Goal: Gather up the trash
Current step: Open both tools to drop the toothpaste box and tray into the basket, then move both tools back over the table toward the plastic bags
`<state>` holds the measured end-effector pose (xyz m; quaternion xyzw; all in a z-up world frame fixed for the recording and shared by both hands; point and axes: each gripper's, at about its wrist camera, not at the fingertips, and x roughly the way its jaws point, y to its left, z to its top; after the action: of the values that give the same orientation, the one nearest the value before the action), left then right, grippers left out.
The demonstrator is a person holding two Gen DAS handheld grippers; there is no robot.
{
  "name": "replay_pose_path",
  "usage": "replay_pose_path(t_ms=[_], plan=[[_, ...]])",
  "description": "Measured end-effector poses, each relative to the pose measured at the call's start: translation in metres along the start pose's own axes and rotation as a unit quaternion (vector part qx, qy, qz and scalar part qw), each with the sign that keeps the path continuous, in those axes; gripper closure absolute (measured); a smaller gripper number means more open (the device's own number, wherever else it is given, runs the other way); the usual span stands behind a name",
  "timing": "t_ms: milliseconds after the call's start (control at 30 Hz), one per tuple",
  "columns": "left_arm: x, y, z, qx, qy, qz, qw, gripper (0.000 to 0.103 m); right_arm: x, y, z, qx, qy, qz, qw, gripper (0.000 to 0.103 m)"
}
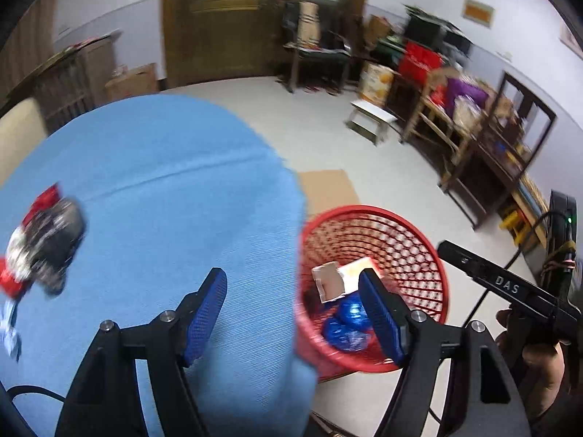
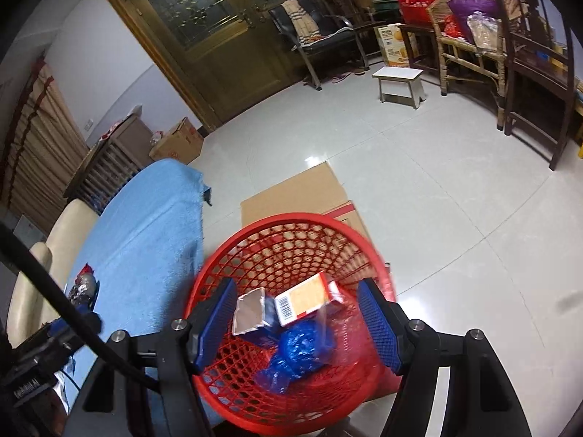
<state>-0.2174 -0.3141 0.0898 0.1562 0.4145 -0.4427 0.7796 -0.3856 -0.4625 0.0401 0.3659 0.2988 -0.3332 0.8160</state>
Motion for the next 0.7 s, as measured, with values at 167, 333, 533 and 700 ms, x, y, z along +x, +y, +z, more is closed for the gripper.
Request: replay_pose_path(t_ms=[167,333,533,700], plan=[[-0.021,0.058,-0.024,-0.074,-0.010,0.027,0.9968,0.028,0.005,0.032,-0.008,-0.031,0.011,0.011,0.999,0.031],[-0.037,0.104,-0.051,-0.124,-0.013,0.055,0.9907,0.028,0.012,0.067,-0.018,-0.067,0.026,0.022,0.997,0.031],[-0.051,0.148,-0.078,-0.172,-0.023,0.082,0.9814,0.027,0.022,0.116,-0.041,-0.121,0.051,0.033,0.991,0.031],[-0.062,0.176,-0.095,-0.200,-0.031,0.106,0.9735,0.027,0.031,0.156,-0.062,-0.166,0.074,0.041,0.982,0.030]])
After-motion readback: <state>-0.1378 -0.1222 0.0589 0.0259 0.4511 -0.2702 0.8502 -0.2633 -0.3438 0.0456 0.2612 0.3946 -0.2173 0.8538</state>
